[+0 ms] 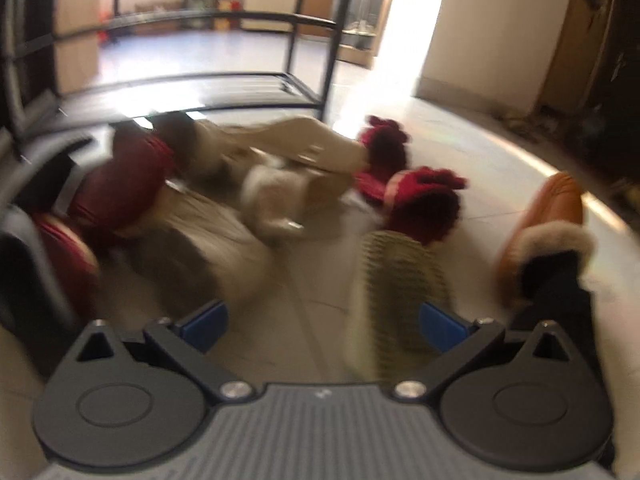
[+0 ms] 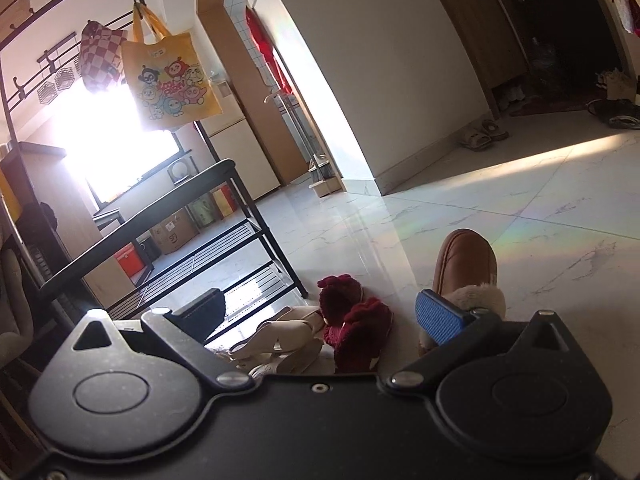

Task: Organize scattered shoes
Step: 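Grasp the shoe with the ridged olive sole using the left tool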

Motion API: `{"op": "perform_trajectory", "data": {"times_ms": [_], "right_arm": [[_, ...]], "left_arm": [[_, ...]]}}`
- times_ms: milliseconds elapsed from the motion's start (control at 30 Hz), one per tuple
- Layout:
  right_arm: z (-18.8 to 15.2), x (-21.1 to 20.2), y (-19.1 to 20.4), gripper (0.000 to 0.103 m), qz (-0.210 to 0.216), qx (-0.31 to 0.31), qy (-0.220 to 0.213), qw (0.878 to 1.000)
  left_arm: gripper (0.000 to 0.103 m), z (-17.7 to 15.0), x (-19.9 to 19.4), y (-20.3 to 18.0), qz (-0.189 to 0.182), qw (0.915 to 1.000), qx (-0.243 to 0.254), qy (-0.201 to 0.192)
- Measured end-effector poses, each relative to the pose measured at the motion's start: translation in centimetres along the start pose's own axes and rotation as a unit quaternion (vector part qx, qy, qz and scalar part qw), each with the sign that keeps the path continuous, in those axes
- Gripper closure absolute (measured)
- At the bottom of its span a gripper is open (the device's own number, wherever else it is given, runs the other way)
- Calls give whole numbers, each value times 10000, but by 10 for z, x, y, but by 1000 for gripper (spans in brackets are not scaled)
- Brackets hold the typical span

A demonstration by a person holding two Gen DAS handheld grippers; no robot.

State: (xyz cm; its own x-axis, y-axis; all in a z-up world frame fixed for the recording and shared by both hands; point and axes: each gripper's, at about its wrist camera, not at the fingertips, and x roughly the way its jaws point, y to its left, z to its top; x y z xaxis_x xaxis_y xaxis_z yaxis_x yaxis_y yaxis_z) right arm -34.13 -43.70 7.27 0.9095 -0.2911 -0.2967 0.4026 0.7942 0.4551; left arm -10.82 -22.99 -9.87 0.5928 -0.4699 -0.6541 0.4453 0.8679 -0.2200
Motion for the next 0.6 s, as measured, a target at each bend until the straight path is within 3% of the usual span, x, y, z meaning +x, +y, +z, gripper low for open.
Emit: {"op": "perform_trajectory", "data": {"times_ms": [200,600], "right_arm": [[-5,17,-11,0,-12,86,152,9998],[-15,48,-19,0,145,127,381,9991]], "left_arm": [[1,-15,28,-1,-636,9976,94,251],[1,-23,75,-11,-910,9951,284,281]]}}
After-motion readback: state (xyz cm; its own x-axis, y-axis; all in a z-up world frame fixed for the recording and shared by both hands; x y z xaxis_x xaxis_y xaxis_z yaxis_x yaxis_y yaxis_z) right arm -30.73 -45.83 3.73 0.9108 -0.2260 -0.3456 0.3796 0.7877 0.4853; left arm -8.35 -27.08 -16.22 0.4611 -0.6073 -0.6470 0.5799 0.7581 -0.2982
